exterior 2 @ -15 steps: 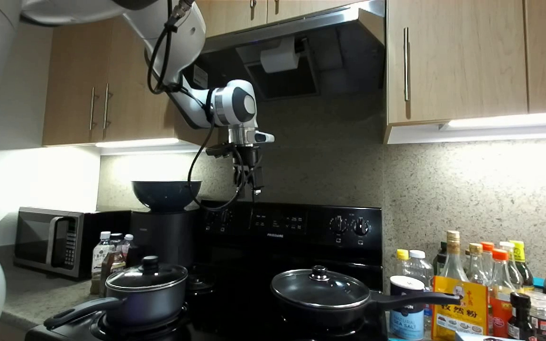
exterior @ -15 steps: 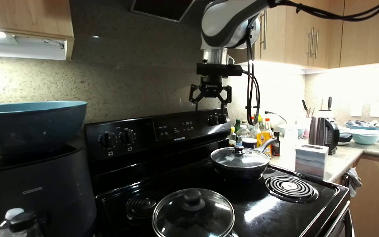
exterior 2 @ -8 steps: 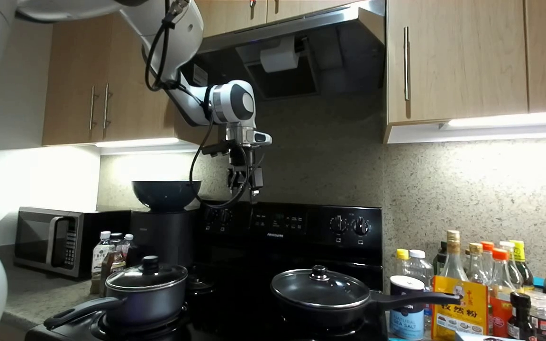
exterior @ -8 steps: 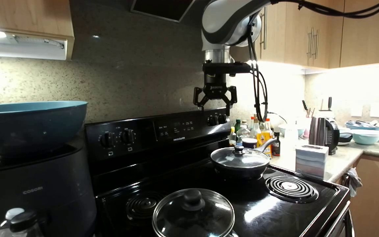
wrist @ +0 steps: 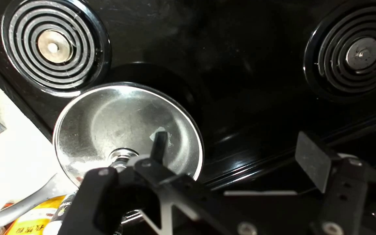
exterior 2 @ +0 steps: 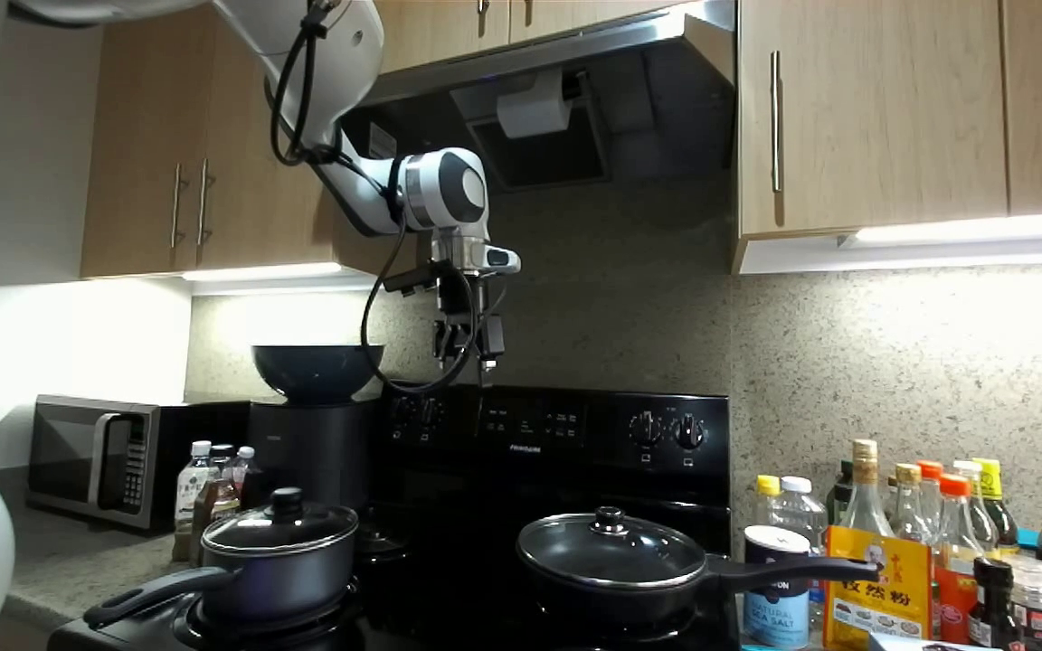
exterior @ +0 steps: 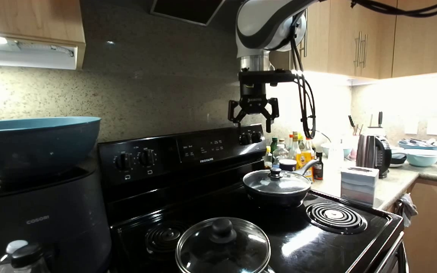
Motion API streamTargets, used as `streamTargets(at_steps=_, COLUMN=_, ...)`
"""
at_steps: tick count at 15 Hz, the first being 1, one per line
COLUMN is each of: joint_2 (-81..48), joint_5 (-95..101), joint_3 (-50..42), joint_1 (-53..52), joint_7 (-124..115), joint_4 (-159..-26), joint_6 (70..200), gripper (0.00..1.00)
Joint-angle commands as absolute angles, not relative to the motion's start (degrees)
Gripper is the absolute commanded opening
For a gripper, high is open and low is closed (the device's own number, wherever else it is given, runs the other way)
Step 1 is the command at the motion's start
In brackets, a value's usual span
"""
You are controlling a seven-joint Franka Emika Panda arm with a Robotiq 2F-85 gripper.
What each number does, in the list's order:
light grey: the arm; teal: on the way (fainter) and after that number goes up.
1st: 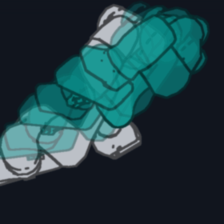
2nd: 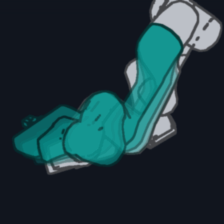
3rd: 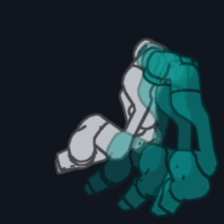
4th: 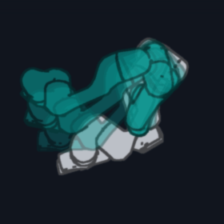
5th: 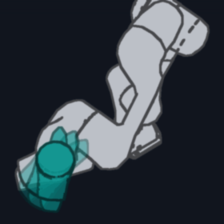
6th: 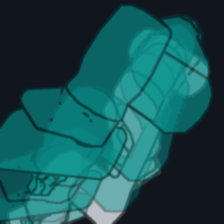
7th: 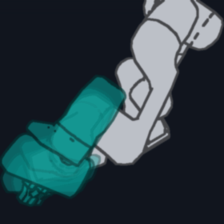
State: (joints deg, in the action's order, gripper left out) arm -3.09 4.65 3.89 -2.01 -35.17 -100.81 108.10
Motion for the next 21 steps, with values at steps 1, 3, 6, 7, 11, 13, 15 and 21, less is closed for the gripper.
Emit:
streamTargets(at_steps=1, joint_2=-2.54, joint_5=5.34, joint_3=3.37, joint_1=-2.78, joint_7=-34.49, joint_4=-101.71, joint_6=107.88, gripper=1.0)
streamTargets(at_steps=3, joint_2=0.34, joint_5=6.82, joint_3=4.15, joint_1=-3.72, joint_7=-32.58, joint_4=-106.28, joint_6=106.9, gripper=1.0)
streamTargets(at_steps=6, joint_2=4.35, joint_5=7.44, joint_3=4.65, joint_1=-4.77, joint_7=-32.02, joint_4=-113.36, joint_6=108.21, gripper=1.0)
streamTargets(at_steps=7, joint_2=5.53, joint_5=7.1, joint_3=4.78, joint_1=-4.9, joint_7=-31.91, joint_4=-115.29, joint_6=108.29, gripper=1.0)
streamTargets(at_steps=11, joint_2=4.73, joint_5=6.33, joint_3=5.42, joint_1=-4.65, joint_7=-33.05, joint_4=-114.95, joint_6=107.46, gripper=1.0)
streamTargets(at_steps=13, joint_2=6.41, joint_5=6.3, joint_3=5.58, joint_1=-4.51, joint_7=-33.02, joint_4=-116.66, joint_6=107.53, gripper=1.0)
streamTargets(at_steps=15, joint_2=6.77, joint_5=5.48, joint_3=5.69, joint_1=-4.65, joint_7=-32.85, joint_4=-117.08, joint_6=107.44, gripper=1.0)
streamTargets(at_steps=21, joint_2=10.84, joint_5=0.56, joint_3=10.22, joint_1=-9.55, joint_7=-23.79, joint_4=-127.62, joint_6=108.07, gripper=1.0)
